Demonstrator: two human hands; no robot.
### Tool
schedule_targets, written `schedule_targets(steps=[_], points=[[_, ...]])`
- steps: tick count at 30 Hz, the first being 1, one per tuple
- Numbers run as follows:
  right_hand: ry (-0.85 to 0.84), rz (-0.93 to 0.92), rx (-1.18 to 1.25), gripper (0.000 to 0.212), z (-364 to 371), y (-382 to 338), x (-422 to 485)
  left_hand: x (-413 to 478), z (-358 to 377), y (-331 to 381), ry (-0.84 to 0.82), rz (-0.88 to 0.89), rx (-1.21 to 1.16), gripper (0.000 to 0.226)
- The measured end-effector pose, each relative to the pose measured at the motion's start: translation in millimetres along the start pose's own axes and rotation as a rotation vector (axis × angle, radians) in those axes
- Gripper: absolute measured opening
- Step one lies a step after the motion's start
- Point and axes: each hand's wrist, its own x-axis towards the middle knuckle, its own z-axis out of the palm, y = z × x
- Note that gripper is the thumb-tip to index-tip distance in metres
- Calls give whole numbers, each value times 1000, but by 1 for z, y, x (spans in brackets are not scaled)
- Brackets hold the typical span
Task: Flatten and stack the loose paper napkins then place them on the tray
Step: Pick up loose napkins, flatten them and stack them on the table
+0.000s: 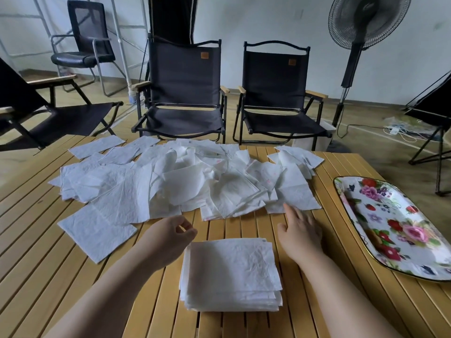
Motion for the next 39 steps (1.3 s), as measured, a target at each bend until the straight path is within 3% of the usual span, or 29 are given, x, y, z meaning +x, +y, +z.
schedule_targets(steps=[4,10,13,18,21,24,27,31,34,37,39], points=[[74,5,-162,45,0,-7,2,9,0,0,0,-2,-29,15],[127,-2,-220,29,-9,-2,-1,13,2,5,2,23,-16,13],[154,-76,-111,25,-15,-3,-4,11,3,6,24,57,-22,14],[206,-374,270,3,-46,-21,-22,11,5,1,86,160,-48,57],[40,-531,473,14,-67,-35,-50,8,3,6,75,227,-183,88],[-77,-595,617,10,-82,-41,-71,0,1,14,-4,307,-333,103],[-169,-596,722,7,-93,-40,-82,-12,-1,24,-122,351,-459,85],[-194,-484,846,10,-100,-42,-87,-23,-3,35,-269,413,-619,28],[-177,-291,870,34,-101,-38,-81,-26,-3,39,-213,328,-797,26],[-413,-77,898,62,-101,-30,-76,-23,-3,38,-155,202,-959,19],[-563,-31,943,73,-98,-30,-76,-19,-5,35,-71,106,-1010,12]])
